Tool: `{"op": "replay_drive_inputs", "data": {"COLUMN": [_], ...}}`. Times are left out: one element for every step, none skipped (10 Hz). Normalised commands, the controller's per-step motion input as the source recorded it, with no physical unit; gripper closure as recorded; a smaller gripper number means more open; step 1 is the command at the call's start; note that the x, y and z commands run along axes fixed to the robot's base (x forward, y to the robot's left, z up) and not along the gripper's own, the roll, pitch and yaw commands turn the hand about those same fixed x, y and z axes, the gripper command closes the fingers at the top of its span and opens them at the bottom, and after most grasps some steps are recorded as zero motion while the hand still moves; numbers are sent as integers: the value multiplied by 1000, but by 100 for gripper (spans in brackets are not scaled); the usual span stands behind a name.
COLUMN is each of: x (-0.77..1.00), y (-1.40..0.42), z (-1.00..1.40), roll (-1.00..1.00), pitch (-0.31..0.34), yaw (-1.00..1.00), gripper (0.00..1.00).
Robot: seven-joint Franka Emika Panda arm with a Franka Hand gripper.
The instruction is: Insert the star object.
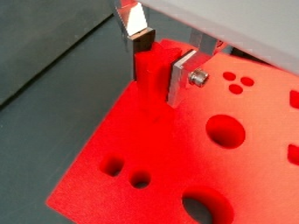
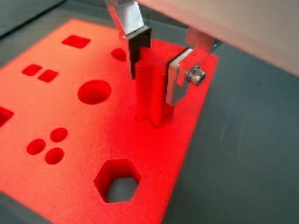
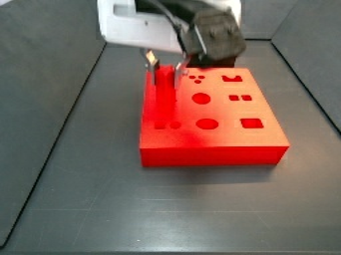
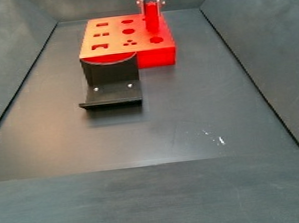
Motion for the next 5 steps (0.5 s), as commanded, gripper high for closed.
{"op": "replay_drive_inputs", "data": {"x": [154,89,83,0,0], "y": [-100,-20,-3,134,-74], "z": [-1000,-1000,-1000,-217,-34], "roll": [36,10,10,-9,3], "pitch": [0,0,0,0,0], "yaw": [0,0,0,-29,0], "gripper": [100,100,100,100,100]}}
